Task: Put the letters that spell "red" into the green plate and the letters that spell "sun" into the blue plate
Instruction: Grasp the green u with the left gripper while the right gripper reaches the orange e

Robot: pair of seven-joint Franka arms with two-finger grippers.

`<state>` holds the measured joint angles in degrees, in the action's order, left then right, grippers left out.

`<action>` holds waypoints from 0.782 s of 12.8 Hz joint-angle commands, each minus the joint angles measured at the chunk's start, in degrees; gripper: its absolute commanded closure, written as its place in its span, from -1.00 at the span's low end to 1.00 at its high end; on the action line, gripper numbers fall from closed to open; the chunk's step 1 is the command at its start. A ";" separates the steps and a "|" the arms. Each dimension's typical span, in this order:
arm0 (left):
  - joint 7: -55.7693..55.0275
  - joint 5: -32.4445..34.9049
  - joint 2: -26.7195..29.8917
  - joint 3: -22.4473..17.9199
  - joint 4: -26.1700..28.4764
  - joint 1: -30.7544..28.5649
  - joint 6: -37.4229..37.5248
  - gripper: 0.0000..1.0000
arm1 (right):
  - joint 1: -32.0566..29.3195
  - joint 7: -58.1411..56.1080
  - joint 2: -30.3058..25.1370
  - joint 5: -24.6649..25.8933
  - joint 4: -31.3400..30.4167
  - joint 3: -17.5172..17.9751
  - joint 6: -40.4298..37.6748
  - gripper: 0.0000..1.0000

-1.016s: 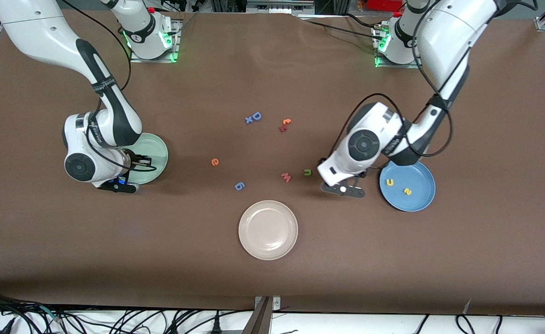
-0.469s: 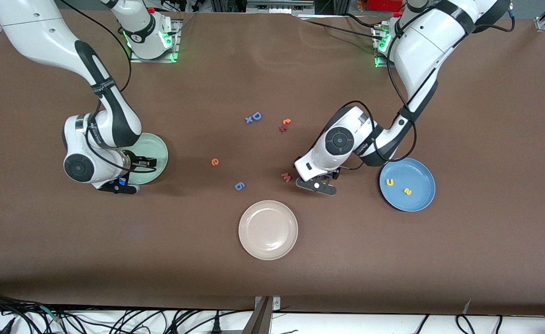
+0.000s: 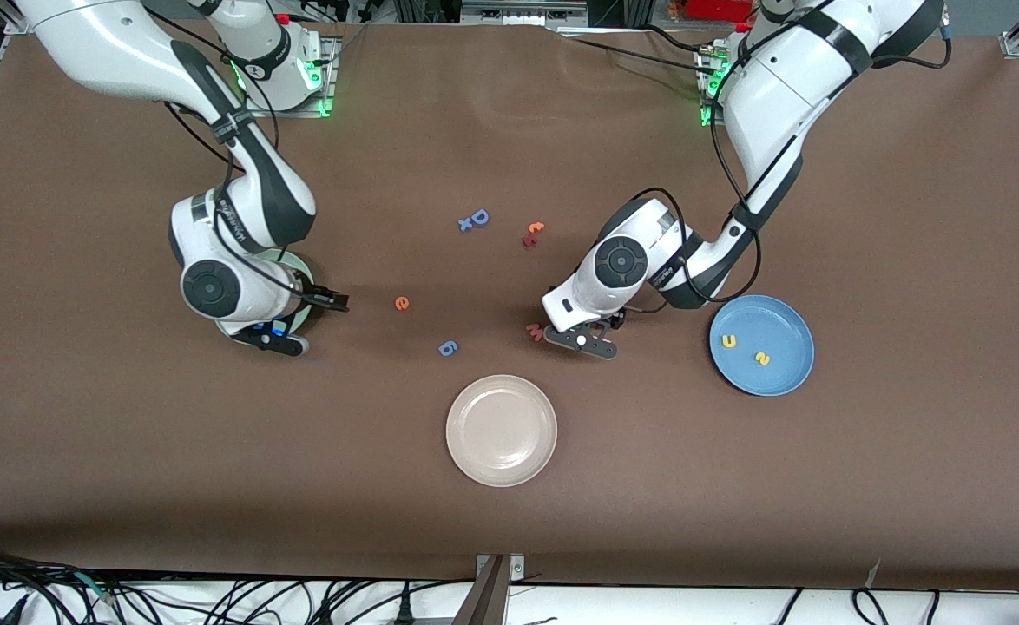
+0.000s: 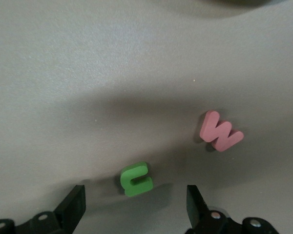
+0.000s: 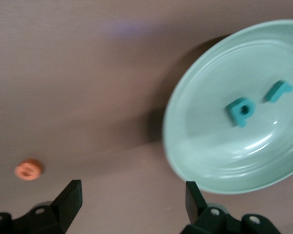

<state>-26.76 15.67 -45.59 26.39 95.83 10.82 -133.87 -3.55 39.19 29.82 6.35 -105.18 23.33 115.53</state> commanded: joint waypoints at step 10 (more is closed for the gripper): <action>0.30 1.91 3.39 -0.12 0.06 -1.85 4.11 0.88 | 8.91 16.62 4.27 0.07 1.38 1.28 10.06 -0.86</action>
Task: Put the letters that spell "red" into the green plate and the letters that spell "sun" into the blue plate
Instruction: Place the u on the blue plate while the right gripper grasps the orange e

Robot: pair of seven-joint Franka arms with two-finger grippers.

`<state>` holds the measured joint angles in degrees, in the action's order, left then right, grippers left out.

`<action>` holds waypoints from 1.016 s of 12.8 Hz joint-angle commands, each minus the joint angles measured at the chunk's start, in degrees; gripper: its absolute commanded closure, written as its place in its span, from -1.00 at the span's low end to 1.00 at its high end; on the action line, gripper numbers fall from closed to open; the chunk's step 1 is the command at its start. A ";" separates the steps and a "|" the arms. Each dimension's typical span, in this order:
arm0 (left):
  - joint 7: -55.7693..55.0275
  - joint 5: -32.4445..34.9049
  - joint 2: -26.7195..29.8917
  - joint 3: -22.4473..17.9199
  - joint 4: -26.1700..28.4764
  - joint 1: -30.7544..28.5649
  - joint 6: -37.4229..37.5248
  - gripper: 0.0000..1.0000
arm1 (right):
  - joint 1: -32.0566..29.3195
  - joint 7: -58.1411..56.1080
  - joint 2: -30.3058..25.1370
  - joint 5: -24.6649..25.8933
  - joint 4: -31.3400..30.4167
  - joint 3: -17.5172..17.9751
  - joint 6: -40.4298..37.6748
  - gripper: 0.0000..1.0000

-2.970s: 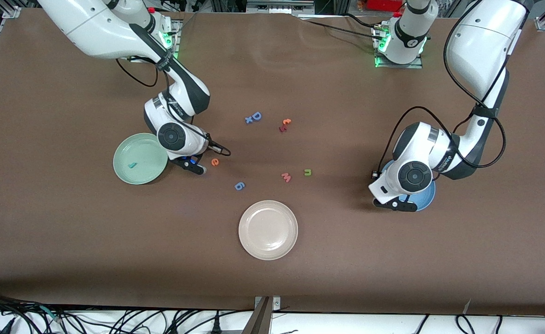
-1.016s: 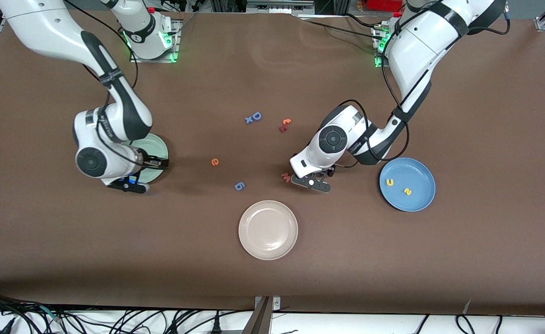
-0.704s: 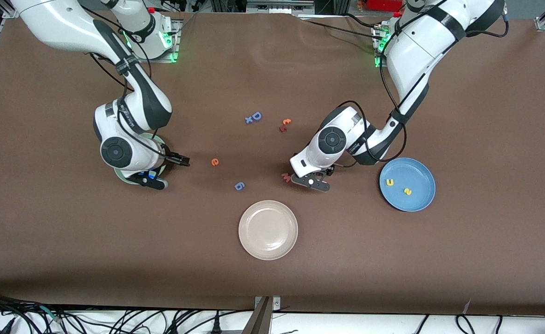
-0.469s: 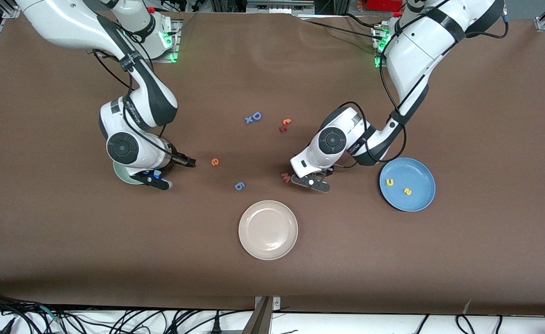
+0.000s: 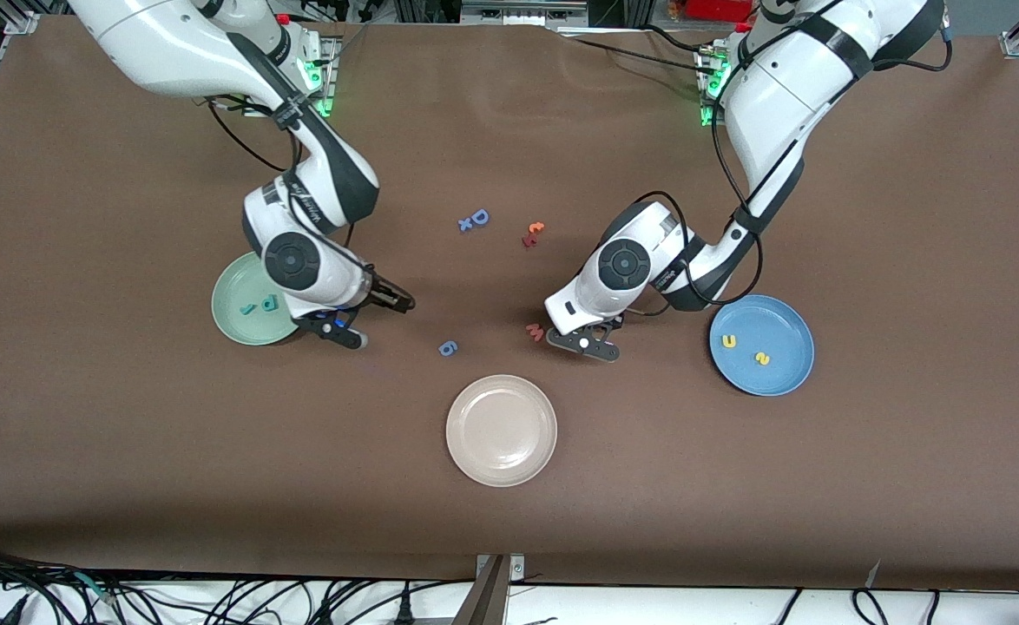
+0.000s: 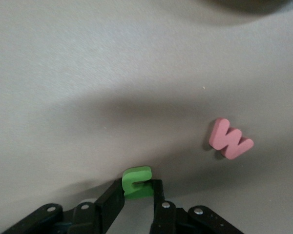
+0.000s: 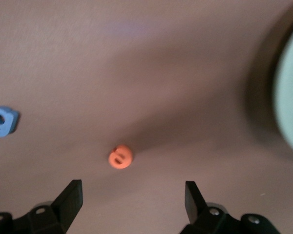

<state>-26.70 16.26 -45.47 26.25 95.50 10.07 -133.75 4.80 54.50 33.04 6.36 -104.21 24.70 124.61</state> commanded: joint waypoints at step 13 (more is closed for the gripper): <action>27.63 1.41 11.20 0.03 3.36 -23.40 21.78 0.84 | 0.74 1.31 3.69 1.99 -2.22 -0.52 6.69 -0.84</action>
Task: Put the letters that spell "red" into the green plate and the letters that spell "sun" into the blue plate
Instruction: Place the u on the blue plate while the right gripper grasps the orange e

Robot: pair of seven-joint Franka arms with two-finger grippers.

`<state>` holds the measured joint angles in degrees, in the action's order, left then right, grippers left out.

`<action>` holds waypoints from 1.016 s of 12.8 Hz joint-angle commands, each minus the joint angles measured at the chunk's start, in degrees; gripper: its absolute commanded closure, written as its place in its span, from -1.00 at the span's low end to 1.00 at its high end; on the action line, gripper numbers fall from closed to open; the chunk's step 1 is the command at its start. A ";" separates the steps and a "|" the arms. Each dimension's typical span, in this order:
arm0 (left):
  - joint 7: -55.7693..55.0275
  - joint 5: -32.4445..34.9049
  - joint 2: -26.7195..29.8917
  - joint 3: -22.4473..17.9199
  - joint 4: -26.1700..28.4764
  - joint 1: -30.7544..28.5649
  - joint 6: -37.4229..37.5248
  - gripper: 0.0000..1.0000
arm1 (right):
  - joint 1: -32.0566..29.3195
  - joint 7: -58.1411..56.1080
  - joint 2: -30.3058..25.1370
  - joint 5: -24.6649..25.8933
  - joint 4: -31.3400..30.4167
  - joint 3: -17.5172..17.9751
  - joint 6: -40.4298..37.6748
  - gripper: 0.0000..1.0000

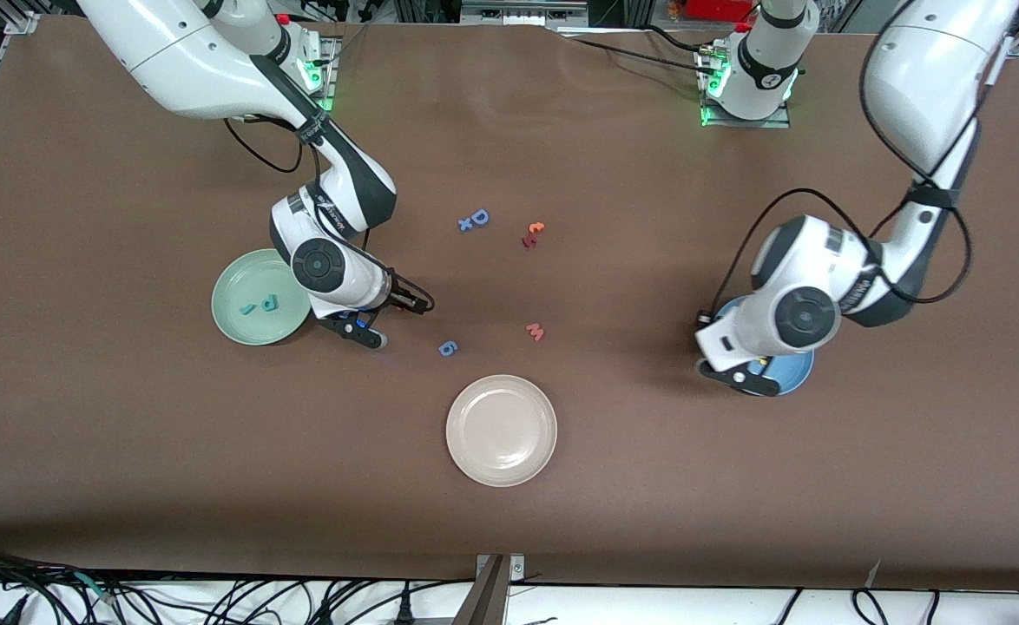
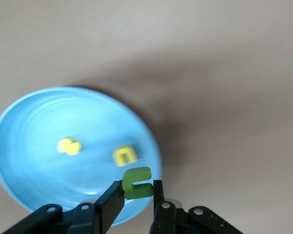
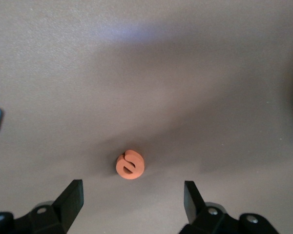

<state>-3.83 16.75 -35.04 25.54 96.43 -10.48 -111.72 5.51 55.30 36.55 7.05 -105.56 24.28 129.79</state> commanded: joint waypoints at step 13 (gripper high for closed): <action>10.17 -0.31 6.38 8.71 6.24 -8.76 3.51 -1.00 | 0.29 0.59 1.16 5.87 -2.28 -0.90 4.86 -0.67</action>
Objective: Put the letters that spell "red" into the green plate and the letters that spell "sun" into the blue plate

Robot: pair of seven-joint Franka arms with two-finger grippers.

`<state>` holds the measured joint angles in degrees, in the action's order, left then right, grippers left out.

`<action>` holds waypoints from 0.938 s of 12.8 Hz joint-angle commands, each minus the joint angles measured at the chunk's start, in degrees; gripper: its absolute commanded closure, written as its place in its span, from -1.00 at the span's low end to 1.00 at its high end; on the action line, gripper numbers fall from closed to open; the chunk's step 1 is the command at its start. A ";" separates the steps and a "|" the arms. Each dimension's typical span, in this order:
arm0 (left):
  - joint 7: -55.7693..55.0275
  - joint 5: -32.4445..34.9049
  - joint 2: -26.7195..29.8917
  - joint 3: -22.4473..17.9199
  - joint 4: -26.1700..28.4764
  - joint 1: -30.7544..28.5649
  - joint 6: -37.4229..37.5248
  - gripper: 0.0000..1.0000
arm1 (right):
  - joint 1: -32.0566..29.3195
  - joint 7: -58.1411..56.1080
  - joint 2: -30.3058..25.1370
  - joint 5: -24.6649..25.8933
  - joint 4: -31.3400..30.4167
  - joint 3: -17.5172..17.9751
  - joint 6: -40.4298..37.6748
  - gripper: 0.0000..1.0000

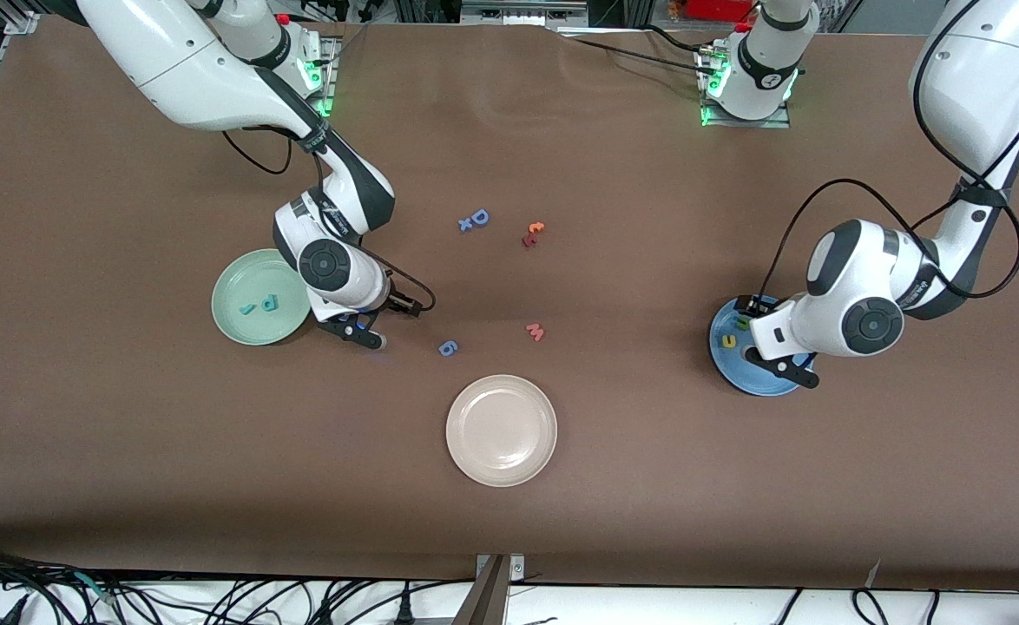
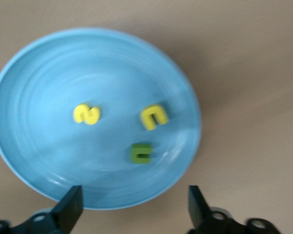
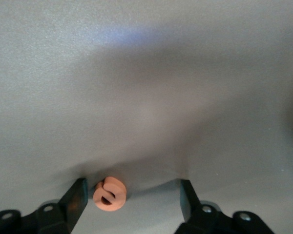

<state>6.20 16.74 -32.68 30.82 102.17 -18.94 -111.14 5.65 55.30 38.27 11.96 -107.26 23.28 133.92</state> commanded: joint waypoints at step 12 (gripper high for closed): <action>-3.92 -3.04 19.18 6.73 -23.00 2.57 27.93 -1.00 | 0.42 0.51 -0.39 0.96 -0.59 0.19 0.91 0.54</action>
<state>1.47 14.34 -18.82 40.81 79.01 -19.06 -83.17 6.04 55.30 37.84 12.02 -107.06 23.65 134.64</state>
